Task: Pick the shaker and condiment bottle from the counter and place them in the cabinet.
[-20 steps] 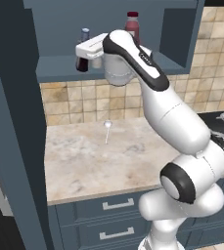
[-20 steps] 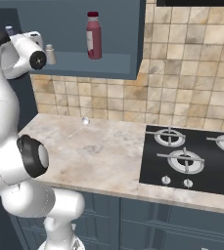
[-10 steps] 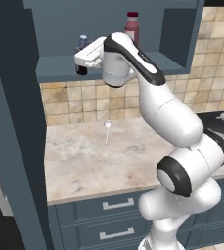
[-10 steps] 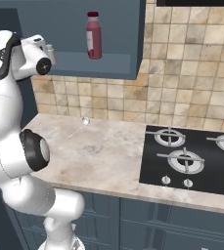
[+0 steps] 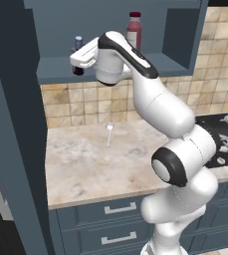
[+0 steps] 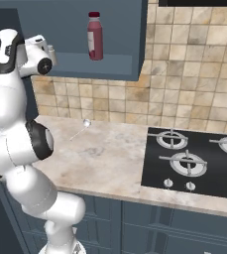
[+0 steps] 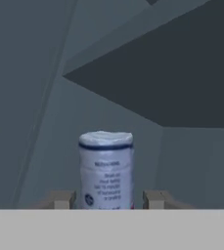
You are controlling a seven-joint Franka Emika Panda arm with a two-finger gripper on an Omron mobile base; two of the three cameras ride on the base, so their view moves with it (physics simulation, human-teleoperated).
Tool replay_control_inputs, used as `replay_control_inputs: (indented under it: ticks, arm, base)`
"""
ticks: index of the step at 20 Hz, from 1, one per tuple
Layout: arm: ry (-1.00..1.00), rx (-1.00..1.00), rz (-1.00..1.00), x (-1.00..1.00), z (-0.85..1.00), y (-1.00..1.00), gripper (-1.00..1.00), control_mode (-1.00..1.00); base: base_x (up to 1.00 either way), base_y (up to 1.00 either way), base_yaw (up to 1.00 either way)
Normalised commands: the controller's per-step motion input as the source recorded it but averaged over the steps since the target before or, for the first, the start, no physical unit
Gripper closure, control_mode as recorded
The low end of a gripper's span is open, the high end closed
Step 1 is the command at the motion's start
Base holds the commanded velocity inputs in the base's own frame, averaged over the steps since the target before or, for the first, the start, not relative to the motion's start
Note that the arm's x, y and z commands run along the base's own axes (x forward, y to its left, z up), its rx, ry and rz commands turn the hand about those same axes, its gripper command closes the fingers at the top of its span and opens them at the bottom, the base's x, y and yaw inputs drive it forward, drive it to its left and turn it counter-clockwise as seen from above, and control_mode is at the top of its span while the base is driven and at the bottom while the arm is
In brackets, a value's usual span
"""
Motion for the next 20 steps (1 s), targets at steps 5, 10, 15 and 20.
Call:
replay_control_inputs:
  ticks: [5, 10, 15, 20]
  arm:
    - [0.08, -0.05, -0.02, 0.25, 0.01, 0.03, 1.0, -1.0]
    - [0.11, -0.06, -0.02, 0.22, 0.03, 0.04, 1.0, -1.0]
    - [0.01, -0.01, 0.0, 0.04, 0.0, 0.0, 1.0, -1.0]
    - [0.03, 0.0, -0.01, 0.29, 0.0, 0.0, 1.0, -1.0]
  base:
    - [0.0, 0.0, 0.0]
    - [0.0, 0.0, 0.0]
    - [0.0, 0.0, 0.0]
    - [0.0, 0.0, 0.0]
